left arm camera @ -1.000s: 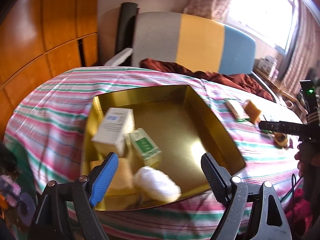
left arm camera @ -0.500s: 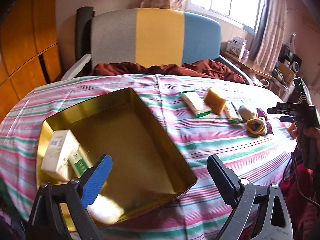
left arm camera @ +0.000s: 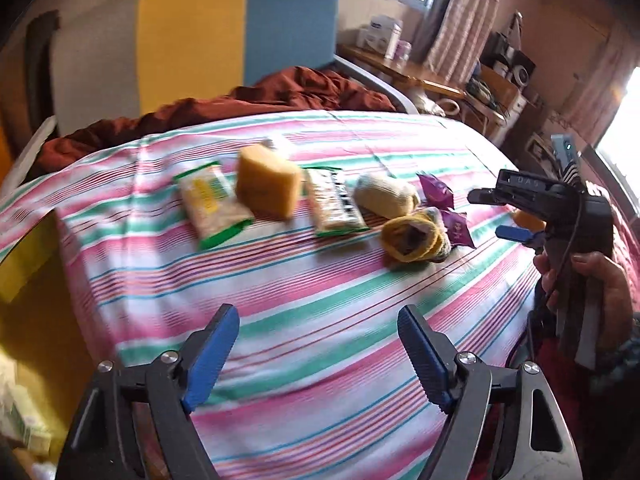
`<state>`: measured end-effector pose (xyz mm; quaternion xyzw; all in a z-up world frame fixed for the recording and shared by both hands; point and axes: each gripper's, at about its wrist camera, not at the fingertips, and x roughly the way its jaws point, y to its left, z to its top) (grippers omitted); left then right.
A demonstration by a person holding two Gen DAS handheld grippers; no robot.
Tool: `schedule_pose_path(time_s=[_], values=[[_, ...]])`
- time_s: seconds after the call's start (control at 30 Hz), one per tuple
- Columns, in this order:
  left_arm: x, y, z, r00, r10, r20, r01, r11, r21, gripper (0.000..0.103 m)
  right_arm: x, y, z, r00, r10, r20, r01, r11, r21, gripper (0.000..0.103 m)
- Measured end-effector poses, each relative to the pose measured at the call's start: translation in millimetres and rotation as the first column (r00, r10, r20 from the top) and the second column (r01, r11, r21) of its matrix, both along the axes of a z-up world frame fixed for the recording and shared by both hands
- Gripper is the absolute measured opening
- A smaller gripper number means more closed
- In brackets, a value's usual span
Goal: Organize objects
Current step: 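Move both tools back toward the remaining items on the table, then grasp the yellow knit glove with the left tool while the right tool grasps a purple candy packet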
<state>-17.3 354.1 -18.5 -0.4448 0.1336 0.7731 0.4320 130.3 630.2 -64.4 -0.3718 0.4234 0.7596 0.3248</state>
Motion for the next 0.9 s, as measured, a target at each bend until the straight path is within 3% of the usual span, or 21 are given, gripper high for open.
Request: schedule_pose_path(time_s=[0.13, 0.3, 0.57, 0.63, 0.67, 0.73, 0.8, 0.9], values=[[-0.1, 46.9, -10.3, 0.997, -0.063, 0.042, 0.064, 0.998, -0.007, 0.081, -0.8, 1.5, -2.7, 1.000, 0.003, -0.012, -0.003, 1.000, -0.020, 0.081], [-4.8, 91.9, -21.5, 0.991, -0.075, 0.108, 0.075, 0.997, 0.008, 0.083, 1.3, 5.8, -6.2, 1.000, -0.015, -0.018, 0.014, 0.999, -0.044, 0.081], [-1.1, 149.8, -39.3, 0.992, -0.105, 0.075, 0.108, 0.994, -0.030, 0.082, 0.3, 7.6, -9.6, 1.000, -0.020, -0.012, 0.019, 0.998, -0.064, 0.081], [-4.6, 160.6, -48.0, 0.992, -0.105, 0.068, 0.108, 0.993, -0.046, 0.077, -0.8, 7.3, -10.4, 1.000, -0.016, -0.004, 0.016, 0.998, -0.062, 0.081], [-6.1, 163.9, -53.5, 0.992, -0.107, 0.069, 0.111, 0.992, -0.053, 0.065, -1.6, 7.1, -10.7, 1.000, -0.013, 0.001, 0.013, 0.998, -0.060, 0.081], [-7.1, 162.0, -59.1, 0.988, -0.119, 0.100, 0.123, 0.992, -0.029, 0.055, -4.0, 6.8, -11.0, 1.000, -0.001, 0.009, 0.002, 0.999, -0.053, 0.081], [-0.1, 155.0, -55.4, 0.986, -0.148, 0.071, 0.149, 0.989, -0.010, 0.043, -9.0, 5.3, -12.1, 0.999, 0.021, 0.027, -0.020, 0.999, -0.044, 0.081], [14.5, 137.6, -48.5, 0.983, -0.183, 0.013, 0.183, 0.983, -0.001, 0.038, -17.1, 2.7, -17.2, 0.997, 0.060, 0.057, -0.058, 0.997, -0.050, 0.075]])
